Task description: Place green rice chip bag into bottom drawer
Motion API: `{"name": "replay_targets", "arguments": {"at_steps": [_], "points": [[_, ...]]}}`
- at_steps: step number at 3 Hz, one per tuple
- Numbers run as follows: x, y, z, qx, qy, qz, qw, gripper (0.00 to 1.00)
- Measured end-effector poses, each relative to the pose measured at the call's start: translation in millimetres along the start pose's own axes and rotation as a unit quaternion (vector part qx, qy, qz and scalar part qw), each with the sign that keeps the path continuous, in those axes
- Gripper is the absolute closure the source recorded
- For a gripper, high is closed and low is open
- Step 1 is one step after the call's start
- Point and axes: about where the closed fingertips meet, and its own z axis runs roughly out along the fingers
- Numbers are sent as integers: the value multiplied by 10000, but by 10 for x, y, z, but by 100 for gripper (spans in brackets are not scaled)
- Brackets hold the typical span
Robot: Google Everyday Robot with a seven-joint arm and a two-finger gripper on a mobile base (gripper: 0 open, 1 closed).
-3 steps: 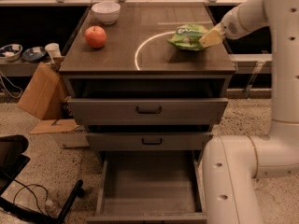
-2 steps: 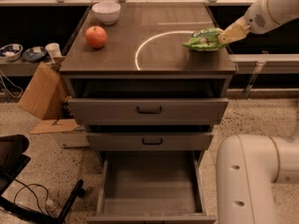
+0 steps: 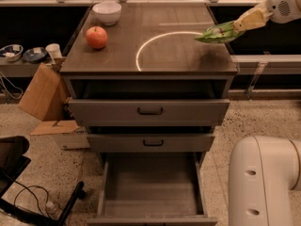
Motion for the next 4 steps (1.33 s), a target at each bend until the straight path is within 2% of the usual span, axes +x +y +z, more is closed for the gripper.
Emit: {"name": "replay_targets", "arguments": {"at_steps": [1,2,3,4], "points": [[134,225,39,-252,158,-100,9995,100],[196,538,-305,-276,170,-217,9992,100],[6,867,-802,-159,37,-389,9991,100],[-52,844,-765,-128,-66,-386,9992,100]]}}
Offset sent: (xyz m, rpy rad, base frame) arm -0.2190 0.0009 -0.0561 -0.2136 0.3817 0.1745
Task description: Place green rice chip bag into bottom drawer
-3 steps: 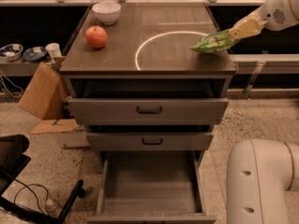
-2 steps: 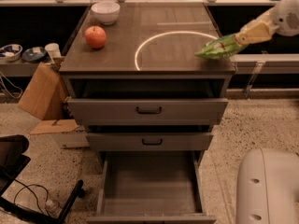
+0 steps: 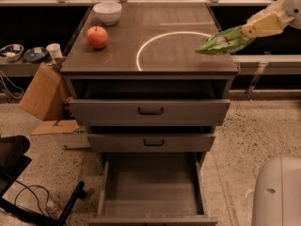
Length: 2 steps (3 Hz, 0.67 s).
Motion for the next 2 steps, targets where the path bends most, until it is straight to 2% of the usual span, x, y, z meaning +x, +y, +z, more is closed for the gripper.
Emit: {"name": "replay_targets", "arguments": {"at_steps": [1,2], "points": [[236,69,244,-163,182,193,9995,100],[640,359,208,-402,467,449,9971,100]]}}
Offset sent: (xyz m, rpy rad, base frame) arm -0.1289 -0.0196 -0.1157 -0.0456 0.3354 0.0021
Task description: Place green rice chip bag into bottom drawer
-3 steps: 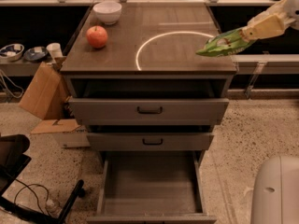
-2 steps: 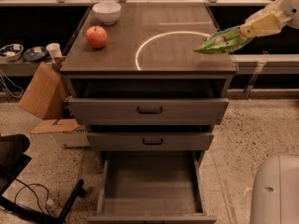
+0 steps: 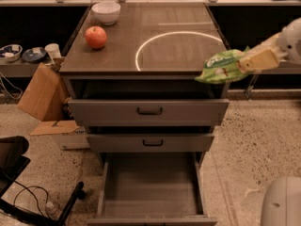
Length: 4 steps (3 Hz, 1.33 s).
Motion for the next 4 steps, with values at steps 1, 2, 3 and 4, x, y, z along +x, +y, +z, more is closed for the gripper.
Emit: {"name": "replay_targets", "arguments": {"at_steps": [1,2,3,4], "points": [[227,332,-447,140,114,70,9998,100],[329,551,-946,386,141,-26,9992,100],[433,706,-1069,200,87,-110,9997,100],[709,1056,-446,-783,244,-19,9966,100]]}}
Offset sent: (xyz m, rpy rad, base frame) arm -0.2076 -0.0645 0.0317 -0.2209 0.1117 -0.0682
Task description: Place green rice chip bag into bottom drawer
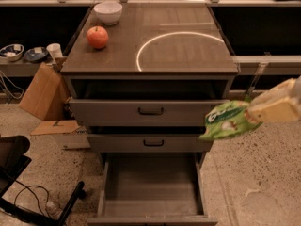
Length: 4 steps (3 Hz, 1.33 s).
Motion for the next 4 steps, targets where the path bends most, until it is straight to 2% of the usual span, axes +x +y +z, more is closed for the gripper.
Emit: {"name": "replay_targets", "arguments": {"at_steps": [1,2,3,4], "points": [[485,232,685,-776,361,403,9955,100],[1000,446,1316,-1091,581,899,9882,100],[1398,592,2262,-1070,506,1365,9835,100],[1492,519,2858,-840,111,1741,9811,100]]}}
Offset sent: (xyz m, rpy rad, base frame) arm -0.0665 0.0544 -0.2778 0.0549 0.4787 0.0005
